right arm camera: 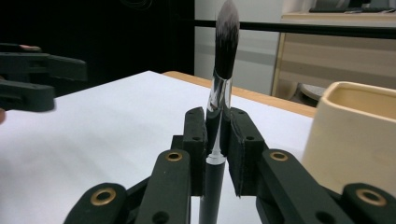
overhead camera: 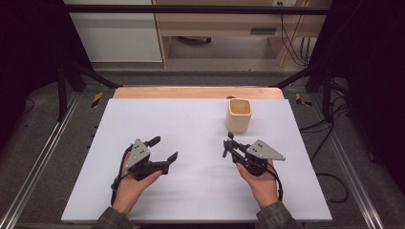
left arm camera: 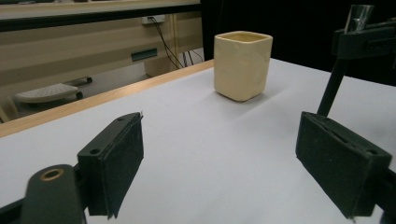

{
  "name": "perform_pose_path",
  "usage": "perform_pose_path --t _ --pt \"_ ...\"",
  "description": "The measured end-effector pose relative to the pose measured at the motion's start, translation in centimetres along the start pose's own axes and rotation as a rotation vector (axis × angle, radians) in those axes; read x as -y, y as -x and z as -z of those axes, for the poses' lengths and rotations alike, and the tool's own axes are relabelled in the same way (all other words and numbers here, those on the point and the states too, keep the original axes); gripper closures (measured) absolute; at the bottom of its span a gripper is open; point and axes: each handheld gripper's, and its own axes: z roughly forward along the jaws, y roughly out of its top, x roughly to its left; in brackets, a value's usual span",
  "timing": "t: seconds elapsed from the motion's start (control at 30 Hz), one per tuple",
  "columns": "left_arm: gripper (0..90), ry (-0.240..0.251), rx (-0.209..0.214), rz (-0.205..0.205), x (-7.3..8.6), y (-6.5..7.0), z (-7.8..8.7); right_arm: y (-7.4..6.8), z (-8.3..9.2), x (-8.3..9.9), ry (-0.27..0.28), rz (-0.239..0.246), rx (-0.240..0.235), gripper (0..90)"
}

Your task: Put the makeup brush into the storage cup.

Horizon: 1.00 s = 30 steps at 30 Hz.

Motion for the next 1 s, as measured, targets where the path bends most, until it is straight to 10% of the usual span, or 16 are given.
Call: perform_pose_path --t 0.73,1.0 --pt "5.8 0.093 -0.098 0.045 2.1 -5.3 7.9 2.2 1.8 0.0 -0.004 0.051 0.099 78.9" --pt "5.3 0.137 -0.072 0.043 1.8 -5.7 8.9 2.6 2.2 -0.2 -0.001 0.072 0.139 78.9"
